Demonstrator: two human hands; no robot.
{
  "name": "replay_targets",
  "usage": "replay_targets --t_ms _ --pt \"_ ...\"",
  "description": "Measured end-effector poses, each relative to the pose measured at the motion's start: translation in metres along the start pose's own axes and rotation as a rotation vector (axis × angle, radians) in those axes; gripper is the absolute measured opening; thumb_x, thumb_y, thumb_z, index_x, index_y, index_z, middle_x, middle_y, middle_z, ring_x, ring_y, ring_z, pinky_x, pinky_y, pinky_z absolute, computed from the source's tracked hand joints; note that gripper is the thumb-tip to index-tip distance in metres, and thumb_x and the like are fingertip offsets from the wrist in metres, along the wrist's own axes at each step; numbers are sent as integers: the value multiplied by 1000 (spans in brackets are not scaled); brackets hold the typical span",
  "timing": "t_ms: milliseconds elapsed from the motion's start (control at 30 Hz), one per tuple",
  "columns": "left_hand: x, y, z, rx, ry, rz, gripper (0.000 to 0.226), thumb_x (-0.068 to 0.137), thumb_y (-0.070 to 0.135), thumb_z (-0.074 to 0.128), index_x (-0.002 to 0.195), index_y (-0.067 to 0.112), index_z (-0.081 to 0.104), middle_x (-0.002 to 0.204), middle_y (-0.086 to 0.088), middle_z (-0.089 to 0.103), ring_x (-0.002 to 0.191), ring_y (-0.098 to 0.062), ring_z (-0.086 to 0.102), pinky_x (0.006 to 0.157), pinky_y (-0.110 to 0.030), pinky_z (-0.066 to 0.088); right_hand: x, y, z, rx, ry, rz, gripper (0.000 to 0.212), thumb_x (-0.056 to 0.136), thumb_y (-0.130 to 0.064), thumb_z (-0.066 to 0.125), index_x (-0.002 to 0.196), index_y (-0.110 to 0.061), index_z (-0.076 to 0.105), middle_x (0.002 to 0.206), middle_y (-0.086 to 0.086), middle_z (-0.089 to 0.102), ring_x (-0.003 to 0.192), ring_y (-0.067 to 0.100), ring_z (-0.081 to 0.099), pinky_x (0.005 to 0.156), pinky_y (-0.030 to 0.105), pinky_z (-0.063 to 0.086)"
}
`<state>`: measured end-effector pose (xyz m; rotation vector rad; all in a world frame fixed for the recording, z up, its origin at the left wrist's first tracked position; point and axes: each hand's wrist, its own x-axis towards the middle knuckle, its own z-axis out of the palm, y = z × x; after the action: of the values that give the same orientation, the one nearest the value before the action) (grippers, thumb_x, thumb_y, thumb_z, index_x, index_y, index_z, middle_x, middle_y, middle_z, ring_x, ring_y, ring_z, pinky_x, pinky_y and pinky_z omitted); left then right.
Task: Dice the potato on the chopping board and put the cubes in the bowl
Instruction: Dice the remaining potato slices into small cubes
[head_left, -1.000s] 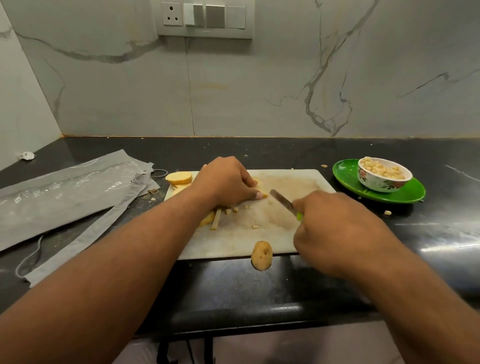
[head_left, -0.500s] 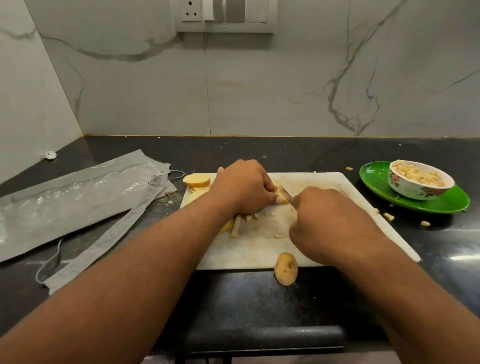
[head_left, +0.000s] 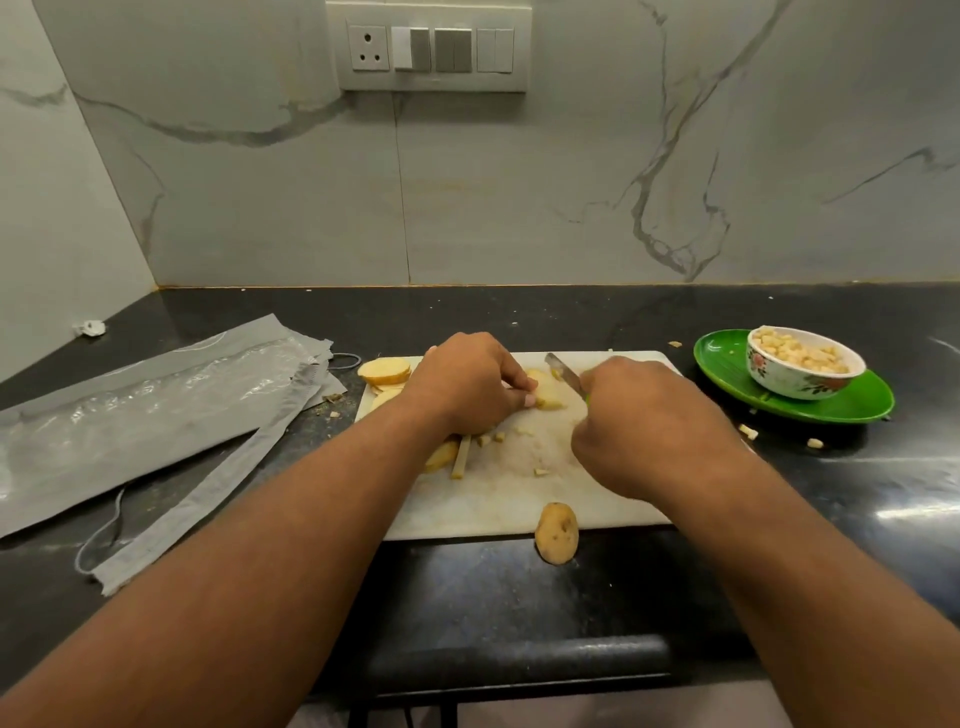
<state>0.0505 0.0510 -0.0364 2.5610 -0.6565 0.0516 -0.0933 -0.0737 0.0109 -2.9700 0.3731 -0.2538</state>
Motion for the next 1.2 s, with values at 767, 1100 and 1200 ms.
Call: replay_targets --t_ms 767,1100,1200 --pt "-4 3 -1 -61 48 1 17 85 42 84 96 29 83 90 11 77 84 -6 65 94 -32 56 -47 6 16 56 -54 -2 43 88 -24 50 131 -27 53 116 1 58 89 22 47 73 31 39" --pt "-2 1 3 -61 70 -34 9 83 43 84 83 35 81 82 16 74 89 -10 66 103 -52 52 10 -16 37 47 55 -30 30 89 -23 54 118 -22 59 95 -1 55 78 17 50 59 27 36" --pt "1 0 4 -57 58 -53 11 83 41 85 76 37 78 78 19 72 89 -10 66 103 -54 52 9 -18 40 52 32 -37 32 92 -22 53 124 -22 57 89 -2 48 71 13 44 53 24 31"
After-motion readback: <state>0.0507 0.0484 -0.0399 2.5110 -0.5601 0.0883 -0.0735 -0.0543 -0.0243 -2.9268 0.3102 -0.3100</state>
